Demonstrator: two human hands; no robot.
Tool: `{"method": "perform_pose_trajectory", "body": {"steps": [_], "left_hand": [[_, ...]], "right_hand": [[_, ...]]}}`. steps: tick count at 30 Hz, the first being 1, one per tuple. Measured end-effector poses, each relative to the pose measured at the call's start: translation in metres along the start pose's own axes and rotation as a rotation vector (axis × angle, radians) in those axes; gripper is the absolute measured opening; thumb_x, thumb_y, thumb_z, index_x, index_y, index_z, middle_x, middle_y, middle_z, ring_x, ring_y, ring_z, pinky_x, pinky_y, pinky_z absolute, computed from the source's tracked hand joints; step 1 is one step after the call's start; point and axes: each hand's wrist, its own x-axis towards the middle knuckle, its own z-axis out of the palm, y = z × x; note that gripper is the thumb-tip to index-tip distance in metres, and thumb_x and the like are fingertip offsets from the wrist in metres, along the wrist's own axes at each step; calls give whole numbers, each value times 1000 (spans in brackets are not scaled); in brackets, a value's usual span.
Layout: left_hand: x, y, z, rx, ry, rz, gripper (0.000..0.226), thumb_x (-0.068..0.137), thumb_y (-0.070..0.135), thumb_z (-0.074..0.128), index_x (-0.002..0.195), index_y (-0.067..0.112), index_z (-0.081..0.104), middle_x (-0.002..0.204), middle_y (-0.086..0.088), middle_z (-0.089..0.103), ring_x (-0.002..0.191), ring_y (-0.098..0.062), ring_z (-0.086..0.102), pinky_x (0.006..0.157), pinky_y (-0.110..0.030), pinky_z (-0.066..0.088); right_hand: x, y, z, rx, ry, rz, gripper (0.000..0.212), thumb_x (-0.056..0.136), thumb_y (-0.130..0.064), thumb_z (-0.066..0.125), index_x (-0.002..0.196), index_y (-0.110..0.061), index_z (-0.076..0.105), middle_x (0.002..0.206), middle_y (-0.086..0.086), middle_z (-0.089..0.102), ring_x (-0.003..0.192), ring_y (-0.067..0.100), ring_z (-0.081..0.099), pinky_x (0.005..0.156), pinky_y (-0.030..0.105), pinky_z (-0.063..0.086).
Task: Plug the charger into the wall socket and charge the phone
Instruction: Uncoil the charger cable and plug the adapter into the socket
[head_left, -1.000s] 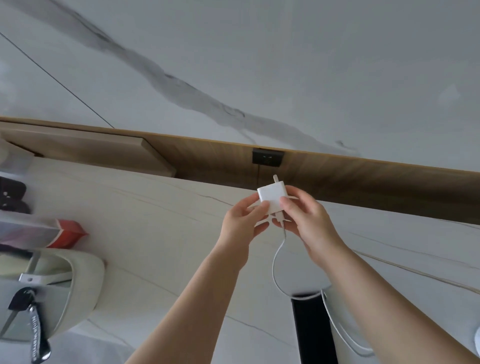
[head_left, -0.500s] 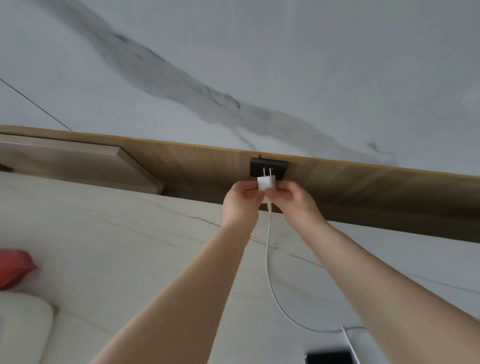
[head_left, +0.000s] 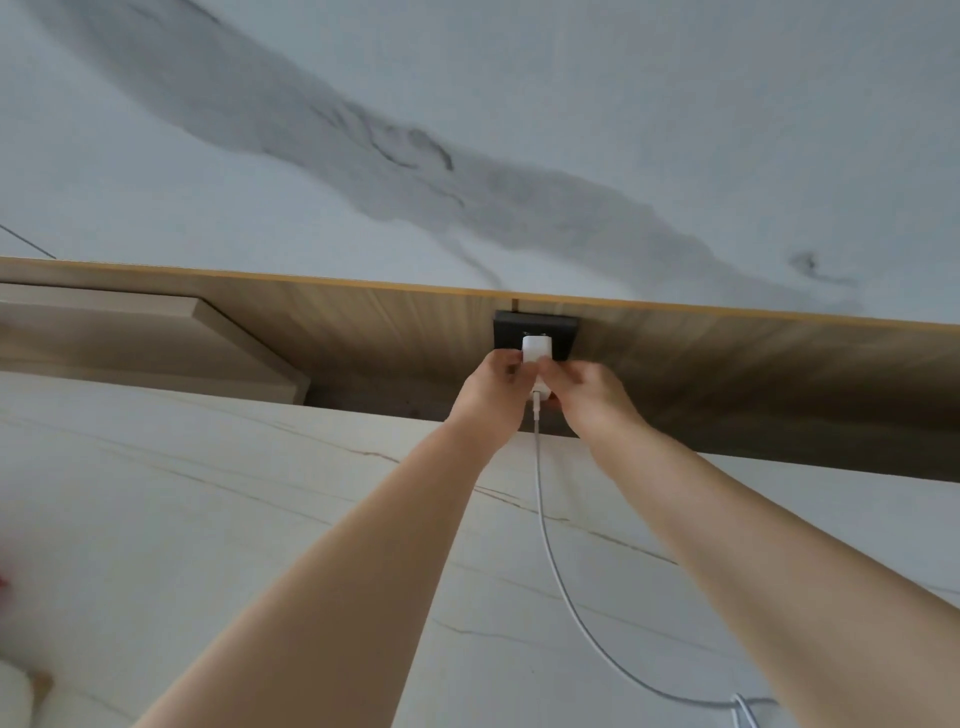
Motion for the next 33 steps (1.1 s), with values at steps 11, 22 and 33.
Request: {"method": "perform_pose_trajectory", "body": {"steps": [11,22,33], "left_hand": [[-1,-8,-4,-186,23,-5,36,93,27,52,129,18,52,122,-2,62,107,-18,58,76,-19,39],[-3,-4,-11,-299,21,-60,34,88,21,62,122,18,61,112,-1,66,104,-16,59,86,-24,39],[1,-3,-13,-302,22,-79,37,88,20,63,124,19,59,120,-3,64,111,-21,58,89,-28,39]], "right_hand": [[-9,3,0,101,-45,-19,37,93,-39,47,126,-21,54,106,-8,56,98,12,51,82,29,35],[-8,4,0,81,-46,-22,37,94,-40,46,126,-23,53,103,-11,53,87,5,47,80,27,34],[-9,2,3,119,-13,-9,36,92,-40,50,124,-24,54,102,-11,54,88,6,48,80,27,35]]}}
